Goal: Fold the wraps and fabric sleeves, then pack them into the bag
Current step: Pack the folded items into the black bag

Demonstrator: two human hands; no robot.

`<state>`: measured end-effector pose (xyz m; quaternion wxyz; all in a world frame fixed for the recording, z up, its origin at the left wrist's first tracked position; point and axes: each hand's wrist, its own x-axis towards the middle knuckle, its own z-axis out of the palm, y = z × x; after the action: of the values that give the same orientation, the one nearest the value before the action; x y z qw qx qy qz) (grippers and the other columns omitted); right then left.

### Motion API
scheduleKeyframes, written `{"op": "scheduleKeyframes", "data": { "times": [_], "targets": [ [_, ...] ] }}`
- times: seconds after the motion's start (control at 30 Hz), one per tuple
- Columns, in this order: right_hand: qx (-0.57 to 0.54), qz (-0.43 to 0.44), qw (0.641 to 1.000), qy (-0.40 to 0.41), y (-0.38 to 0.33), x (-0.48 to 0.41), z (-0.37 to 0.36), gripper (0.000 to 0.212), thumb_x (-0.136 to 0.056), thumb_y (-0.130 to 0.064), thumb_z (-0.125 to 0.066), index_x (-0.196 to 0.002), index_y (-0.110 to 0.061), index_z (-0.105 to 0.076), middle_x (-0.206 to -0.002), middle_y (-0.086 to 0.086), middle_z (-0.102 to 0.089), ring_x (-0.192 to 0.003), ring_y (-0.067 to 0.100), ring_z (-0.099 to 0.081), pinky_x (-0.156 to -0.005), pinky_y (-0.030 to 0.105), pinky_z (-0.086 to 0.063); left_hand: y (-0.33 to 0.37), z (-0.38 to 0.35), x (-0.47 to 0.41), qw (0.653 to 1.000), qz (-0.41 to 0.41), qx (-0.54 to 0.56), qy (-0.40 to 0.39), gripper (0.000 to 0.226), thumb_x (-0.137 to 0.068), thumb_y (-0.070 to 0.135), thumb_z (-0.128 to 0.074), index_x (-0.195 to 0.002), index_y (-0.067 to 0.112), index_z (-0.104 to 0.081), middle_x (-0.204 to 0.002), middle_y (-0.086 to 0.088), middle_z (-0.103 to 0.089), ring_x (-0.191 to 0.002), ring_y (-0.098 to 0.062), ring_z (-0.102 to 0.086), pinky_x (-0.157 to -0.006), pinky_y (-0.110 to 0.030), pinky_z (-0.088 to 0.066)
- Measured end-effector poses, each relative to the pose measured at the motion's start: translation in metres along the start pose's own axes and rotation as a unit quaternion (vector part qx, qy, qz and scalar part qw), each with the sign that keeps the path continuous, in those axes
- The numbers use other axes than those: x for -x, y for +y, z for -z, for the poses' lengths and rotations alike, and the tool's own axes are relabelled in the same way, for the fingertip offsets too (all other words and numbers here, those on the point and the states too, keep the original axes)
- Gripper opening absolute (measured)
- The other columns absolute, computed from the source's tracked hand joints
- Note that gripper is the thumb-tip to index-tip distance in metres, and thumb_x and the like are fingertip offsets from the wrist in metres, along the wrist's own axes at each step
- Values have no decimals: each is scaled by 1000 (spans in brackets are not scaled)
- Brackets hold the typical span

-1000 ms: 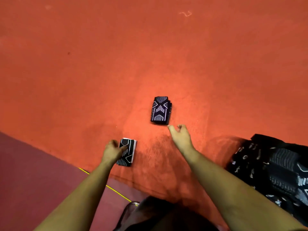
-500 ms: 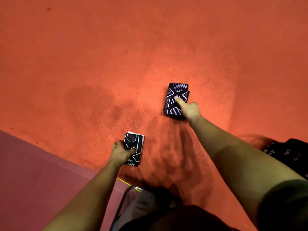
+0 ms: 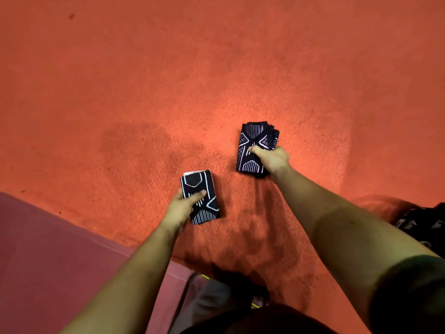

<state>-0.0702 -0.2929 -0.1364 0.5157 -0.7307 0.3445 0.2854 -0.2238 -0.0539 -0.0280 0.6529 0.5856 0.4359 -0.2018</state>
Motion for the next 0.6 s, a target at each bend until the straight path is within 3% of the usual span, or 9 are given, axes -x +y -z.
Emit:
{"op": "scheduleKeyframes", "data": {
  "times": [0.13, 0.27, 0.37, 0.5, 0.6],
  "targets": [
    [-50, 33, 997, -45, -23, 61, 19, 66, -39, -45, -83, -98, -17, -74, -93, 1, -76, -91, 21, -73, -88, 41, -58, 24, -9, 4, 998, -14, 59, -9, 22, -87, 1, -68, -104, 15, -67, -83, 2, -77, -72, -13, -72, -60, -27, -58],
    [-164, 44, 976, -138, -23, 101, 43, 52, -65, -19, -82, -113, -8, -68, -105, 14, -74, -98, 33, -71, -91, 54, -55, 33, -23, 14, 997, -27, 76, -15, 25, -87, 4, -69, -110, 13, -66, -89, -2, -76, -77, -16, -72, -63, -29, -59],
    [-195, 63, 965, -163, -24, 128, 68, 41, -77, -12, -77, -115, -8, -64, -108, 15, -73, -96, 32, -71, -90, 52, -56, 38, -41, 30, 995, -44, 79, -46, 23, -89, 3, -67, -109, 14, -65, -90, -2, -76, -77, -16, -73, -69, -33, -61],
    [-235, 80, 956, -157, -19, 171, 122, 64, -71, -15, -81, -129, -8, -53, -115, 15, -71, -101, 33, -70, -87, 49, -57, 52, -78, 66, 985, -72, 89, -129, 34, -88, 10, -67, -121, 15, -59, -101, -5, -74, -83, -20, -72, -75, -39, -62],
    [-242, 109, 952, -150, -9, 206, 172, 50, -76, -8, -79, -121, -12, -55, -113, 13, -70, -98, 30, -70, -89, 46, -57, 60, -117, 102, 977, -85, 61, -184, 46, -82, 19, -73, -125, 16, -57, -103, -6, -72, -84, -20, -71, -74, -39, -62]
  ]
}}
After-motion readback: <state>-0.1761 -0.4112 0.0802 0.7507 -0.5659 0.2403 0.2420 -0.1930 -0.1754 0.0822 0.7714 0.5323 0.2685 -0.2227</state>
